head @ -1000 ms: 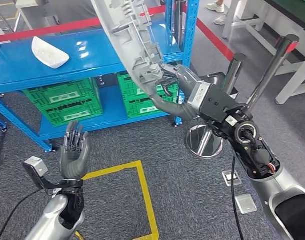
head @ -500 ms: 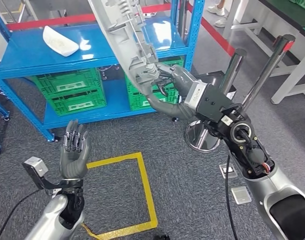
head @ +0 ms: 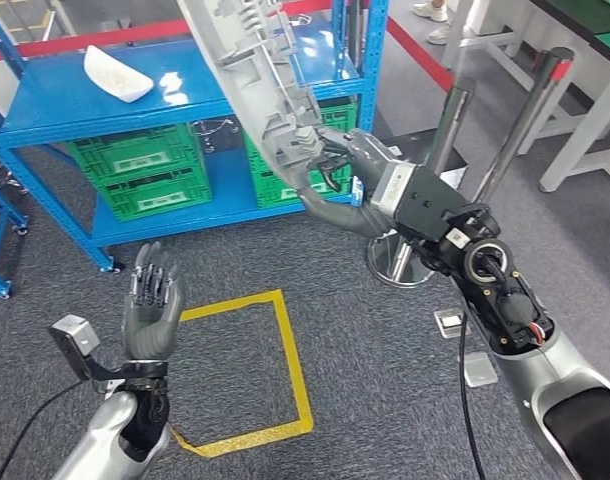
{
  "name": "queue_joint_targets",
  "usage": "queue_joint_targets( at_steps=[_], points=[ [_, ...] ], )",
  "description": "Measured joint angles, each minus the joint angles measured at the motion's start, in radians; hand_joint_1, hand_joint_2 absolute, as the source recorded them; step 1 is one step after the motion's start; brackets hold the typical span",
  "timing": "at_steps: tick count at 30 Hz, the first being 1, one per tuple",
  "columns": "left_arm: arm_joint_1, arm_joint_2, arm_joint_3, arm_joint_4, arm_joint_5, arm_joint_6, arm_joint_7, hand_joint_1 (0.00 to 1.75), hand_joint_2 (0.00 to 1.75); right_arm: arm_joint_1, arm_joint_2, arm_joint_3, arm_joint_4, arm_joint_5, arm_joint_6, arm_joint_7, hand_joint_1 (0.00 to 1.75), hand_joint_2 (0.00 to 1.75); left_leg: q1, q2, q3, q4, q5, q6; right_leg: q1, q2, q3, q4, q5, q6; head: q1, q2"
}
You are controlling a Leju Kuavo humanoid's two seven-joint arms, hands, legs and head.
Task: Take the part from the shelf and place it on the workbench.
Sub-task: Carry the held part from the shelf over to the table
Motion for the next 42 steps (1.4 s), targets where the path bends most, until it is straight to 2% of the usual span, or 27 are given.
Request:
queue_joint_targets(
  at_steps=[1, 2, 3, 4, 5, 7, 8, 9, 10, 12, 13, 14, 15, 17, 18, 19, 20, 21, 22, 23, 24, 25, 26, 28, 29, 32, 42],
  points=[
    [0.001, 0.001, 0.0, 0.0, 0.0, 0.0, 0.002, 0.0, 1.75, 0.0, 0.001, 0.0, 0.0, 0.0, 0.0, 0.002, 1.75, 1.75, 0.004, 0.0, -0.025, 0.073, -0.05, -0.008, -0.001, -0.001, -0.013, 0.0, 0.01, -0.003, -0.004, 0.0],
    [0.002, 0.002, 0.0, -0.001, -0.001, 0.0, 0.004, 0.0, 1.75, 0.0, 0.002, 0.0, 0.0, 0.0, 0.0, 0.004, 1.75, 1.75, 0.009, 0.0, -0.046, 0.144, -0.087, -0.015, -0.001, -0.001, -0.027, 0.0, 0.021, -0.004, -0.006, 0.0],
    [0.003, 0.003, 0.0, -0.001, -0.001, 0.0, 0.004, 0.0, 1.75, 0.0, 0.002, 0.0, 0.001, 0.0, 0.0, 0.005, 1.75, 1.75, 0.013, 0.001, -0.056, 0.193, -0.101, -0.02, -0.002, 0.0, -0.041, 0.001, 0.031, -0.003, -0.007, 0.0],
    [0.003, 0.004, 0.0, -0.001, -0.001, 0.0, 0.005, 0.0, 1.75, 0.001, 0.002, 0.001, 0.001, 0.0, 0.0, 0.005, 1.75, 1.75, 0.016, 0.001, -0.047, 0.207, -0.094, -0.023, -0.003, 0.0, -0.054, 0.001, 0.041, 0.0, -0.008, 0.0],
    [0.003, 0.004, 0.0, -0.001, -0.001, 0.0, 0.005, 0.0, 1.75, 0.001, 0.003, 0.001, 0.001, 0.0, 0.0, 0.006, 1.75, 1.75, 0.019, 0.001, -0.019, 0.181, -0.071, -0.025, -0.005, 0.001, -0.066, 0.002, 0.05, 0.003, -0.009, 0.0],
    [0.002, 0.005, 0.0, -0.005, -0.002, 0.0, 0.005, 0.0, 1.75, 0.001, 0.003, 0.0, 0.0, 0.0, 0.0, 0.006, 1.75, 1.75, 0.021, 0.0, 0.089, 0.044, -0.031, -0.024, -0.006, 0.002, -0.085, 0.004, 0.067, 0.013, -0.01, 0.0],
    [0.0, 0.005, 0.0, -0.007, -0.003, 0.001, 0.006, 0.0, 1.75, 0.001, 0.003, -0.001, 0.0, 0.0, 0.0, 0.007, 1.75, 1.75, 0.02, -0.002, 0.139, -0.028, -0.027, -0.019, -0.005, 0.002, -0.092, 0.005, 0.074, 0.02, -0.009, 0.0],
    [-0.002, 0.005, 0.0, -0.01, -0.003, 0.001, 0.006, 0.0, 1.75, 0.001, 0.003, -0.002, 0.0, 0.0, 0.0, 0.006, 1.75, 1.75, 0.018, -0.004, 0.172, -0.077, -0.028, -0.012, -0.004, 0.002, -0.095, 0.005, 0.082, 0.026, -0.008, 0.0],
    [-0.003, 0.005, 0.0, -0.012, -0.003, 0.002, 0.007, 0.0, 1.75, 0.001, 0.003, -0.002, 0.0, 0.0, 0.0, 0.006, 1.75, 1.75, 0.015, -0.005, 0.187, -0.103, -0.031, -0.004, -0.003, 0.002, -0.097, 0.004, 0.089, 0.034, -0.007, 0.0],
    [-0.001, 0.006, 0.0, -0.013, -0.003, 0.004, 0.008, 0.0, 1.75, 0.001, 0.004, -0.003, 0.001, 0.0, -0.001, 0.006, 1.75, 1.75, 0.013, -0.004, 0.177, -0.11, -0.021, 0.016, -0.005, 0.003, -0.101, 0.0, 0.101, 0.048, -0.005, 0.0],
    [-0.001, 0.006, 0.0, -0.013, -0.003, 0.005, 0.008, 0.0, 1.75, 0.002, 0.004, -0.003, 0.001, 0.0, -0.001, 0.005, 1.75, 1.75, 0.014, -0.003, 0.171, -0.113, -0.014, 0.026, -0.006, 0.003, -0.109, 0.008, 0.089, 0.052, -0.005, 0.0],
    [0.0, 0.005, 0.0, -0.014, -0.002, 0.005, 0.008, 0.0, 1.75, 0.002, 0.004, -0.004, 0.001, 0.0, -0.002, 0.005, 1.75, 1.75, 0.015, -0.001, 0.164, -0.116, -0.006, 0.038, -0.007, 0.003, -0.121, 0.036, 0.06, 0.055, -0.003, 0.0],
    [0.001, 0.005, 0.0, -0.014, -0.002, 0.006, 0.009, 0.0, 1.75, 0.002, 0.004, -0.004, 0.001, 0.0, -0.002, 0.005, 1.75, 1.75, 0.015, 0.0, 0.155, -0.118, 0.002, 0.048, -0.007, 0.003, -0.139, 0.086, 0.015, 0.056, -0.001, 0.0],
    [0.002, 0.004, 0.0, -0.014, -0.001, 0.009, 0.008, 0.0, 1.75, 0.002, 0.004, -0.005, 0.002, 0.0, -0.002, 0.004, 1.75, 1.75, 0.011, 0.001, 0.133, -0.118, 0.017, 0.058, -0.005, 0.003, -0.181, 0.229, -0.075, 0.059, 0.006, 0.0],
    [0.004, 0.004, 0.0, -0.014, 0.0, 0.01, 0.008, 0.0, 1.75, 0.003, 0.004, -0.005, 0.003, 0.0, -0.002, 0.004, 1.75, 1.75, 0.008, 0.001, 0.122, -0.117, 0.025, 0.059, -0.003, 0.003, -0.193, 0.289, -0.095, 0.06, 0.009, 0.0],
    [0.006, 0.004, 0.0, -0.014, 0.0, 0.011, 0.008, 0.0, 1.75, 0.004, 0.004, -0.004, 0.004, 0.0, -0.002, 0.004, 1.75, 1.75, 0.006, 0.001, 0.112, -0.117, 0.033, 0.059, -0.002, 0.003, -0.19, 0.317, -0.093, 0.06, 0.011, 0.0],
    [0.007, 0.004, 0.0, -0.014, 0.0, 0.012, 0.008, 0.0, 1.75, 0.004, 0.004, -0.004, 0.005, 0.0, -0.002, 0.004, 1.75, 1.75, 0.004, 0.0, 0.103, -0.116, 0.04, 0.059, -0.001, 0.003, -0.167, 0.306, -0.074, 0.057, 0.013, 0.0],
    [0.008, 0.004, 0.0, -0.014, 0.0, 0.013, 0.008, 0.0, 1.75, 0.005, 0.004, -0.004, 0.006, 0.0, -0.002, 0.004, 1.75, 1.75, 0.002, 0.0, 0.096, -0.115, 0.045, 0.057, 0.0, 0.003, -0.125, 0.255, -0.048, 0.052, 0.014, 0.0],
    [0.008, 0.003, 0.0, -0.014, 0.0, 0.013, 0.008, 0.0, 1.75, 0.004, 0.004, -0.004, 0.006, 0.0, -0.002, 0.004, 1.75, 1.75, 0.001, 0.0, 0.09, -0.113, 0.05, 0.055, 0.002, 0.003, -0.074, 0.181, -0.033, 0.045, 0.016, 0.0],
    [0.008, 0.003, 0.0, -0.014, 0.0, 0.014, 0.007, 0.0, 1.75, 0.003, 0.004, -0.004, 0.007, 0.0, -0.002, 0.003, 1.75, 1.75, -0.001, 0.0, 0.086, -0.111, 0.054, 0.051, 0.005, 0.003, -0.024, 0.106, -0.029, 0.04, 0.017, 0.0],
    [0.008, 0.003, 0.0, -0.014, 0.0, 0.014, 0.006, 0.0, 1.75, 0.002, 0.005, -0.004, 0.007, 0.0, -0.002, 0.003, 1.75, 1.75, -0.002, 0.0, 0.082, -0.109, 0.059, 0.046, 0.009, 0.003, 0.01, 0.051, -0.031, 0.035, 0.017, 0.0],
    [0.008, 0.003, 0.0, -0.014, 0.0, 0.014, 0.006, 0.0, 1.75, 0.001, 0.005, -0.004, 0.007, 0.0, -0.002, 0.002, 1.75, 1.75, -0.002, 0.0, 0.079, -0.108, 0.064, 0.04, 0.012, 0.003, 0.027, 0.019, -0.039, 0.03, 0.017, 0.0],
    [0.009, 0.003, 0.0, -0.014, -0.001, 0.014, 0.005, 0.0, 1.75, 0.0, 0.005, -0.004, 0.007, 0.0, -0.002, 0.001, 1.75, 1.75, -0.003, 0.0, 0.076, -0.107, 0.063, 0.04, 0.013, 0.004, 0.032, 0.007, -0.041, 0.029, 0.015, 0.0],
    [0.011, 0.003, 0.0, -0.015, -0.001, 0.014, 0.005, 0.0, 1.75, -0.001, 0.007, -0.005, 0.008, 0.0, -0.002, -0.001, 1.75, 1.75, -0.004, 0.001, 0.074, -0.108, 0.064, 0.05, 0.015, 0.004, 0.029, 0.002, -0.04, 0.024, 0.01, 0.0],
    [0.011, 0.003, 0.0, -0.015, -0.001, 0.014, 0.005, 0.0, 1.75, -0.001, 0.008, -0.005, 0.008, 0.0, -0.002, -0.001, 1.75, 1.75, -0.004, 0.002, 0.073, -0.109, 0.066, 0.051, 0.015, 0.004, 0.027, 0.001, -0.038, 0.022, 0.007, 0.0],
    [0.014, 0.003, 0.0, -0.015, -0.001, 0.014, 0.005, 0.0, 1.75, -0.001, 0.009, -0.005, 0.01, 0.0, -0.002, -0.001, 1.75, 1.75, -0.001, 0.002, 0.073, -0.118, 0.082, 0.034, 0.018, 0.005, 0.022, 0.001, -0.032, 0.015, 0.001, 0.0],
    [0.014, 0.004, 0.0, -0.015, -0.005, 0.011, 0.003, 0.0, 1.75, 0.003, 0.009, -0.005, 0.012, -0.001, -0.004, -0.001, 1.75, 1.75, -0.001, 0.002, 0.073, -0.125, 0.091, 0.031, 0.018, 0.005, 0.017, 0.002, -0.028, 0.012, -0.001, 0.0]
  ],
)
